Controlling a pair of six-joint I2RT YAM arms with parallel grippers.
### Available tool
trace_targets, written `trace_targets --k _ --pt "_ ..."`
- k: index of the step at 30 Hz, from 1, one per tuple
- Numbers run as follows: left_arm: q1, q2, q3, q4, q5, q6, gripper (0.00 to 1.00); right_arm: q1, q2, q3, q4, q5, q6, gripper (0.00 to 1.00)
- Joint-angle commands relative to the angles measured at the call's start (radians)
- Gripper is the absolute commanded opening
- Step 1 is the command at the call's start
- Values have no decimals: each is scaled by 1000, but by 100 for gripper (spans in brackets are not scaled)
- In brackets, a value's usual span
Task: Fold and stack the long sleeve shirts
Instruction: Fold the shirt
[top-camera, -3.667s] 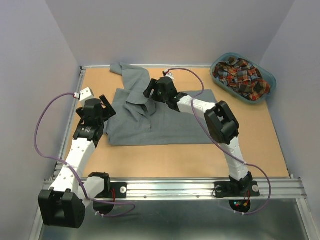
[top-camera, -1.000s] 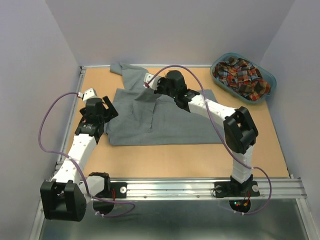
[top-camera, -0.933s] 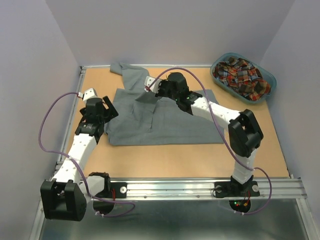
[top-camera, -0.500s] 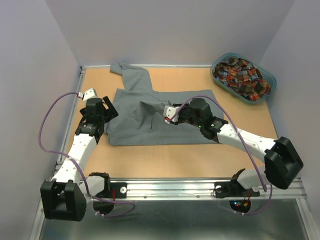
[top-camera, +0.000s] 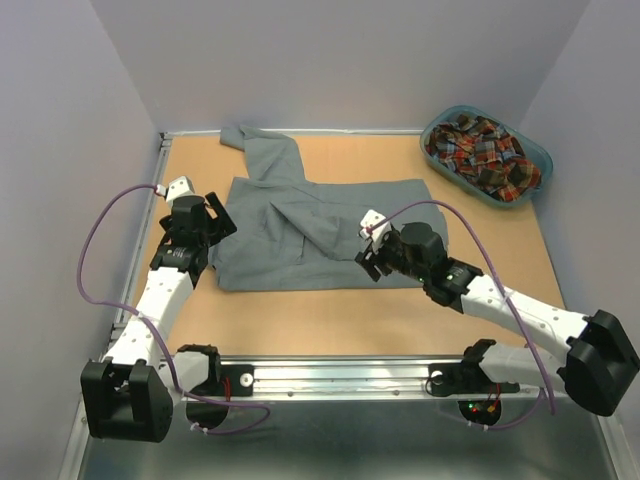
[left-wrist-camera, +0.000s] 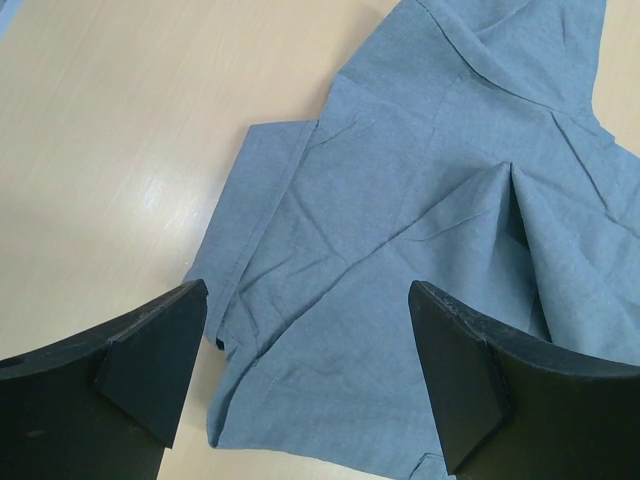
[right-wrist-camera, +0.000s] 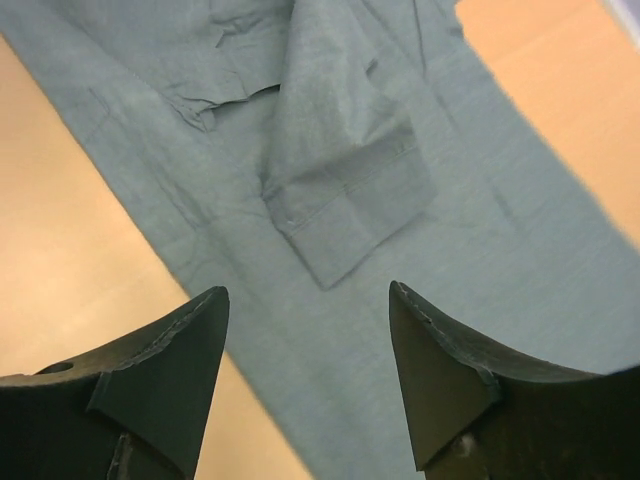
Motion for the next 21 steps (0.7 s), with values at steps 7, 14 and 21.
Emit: trace_targets --k 7,14,21 --pt "1 4 -14 26 19 1 94 -12 234 252 22 219 567 73" --pt "1 -10 -18 29 20 2 94 -259 424 359 40 -213 583 72" --pt "1 -7 -15 30 39 7 94 -401 544 473 39 -644 282 74"
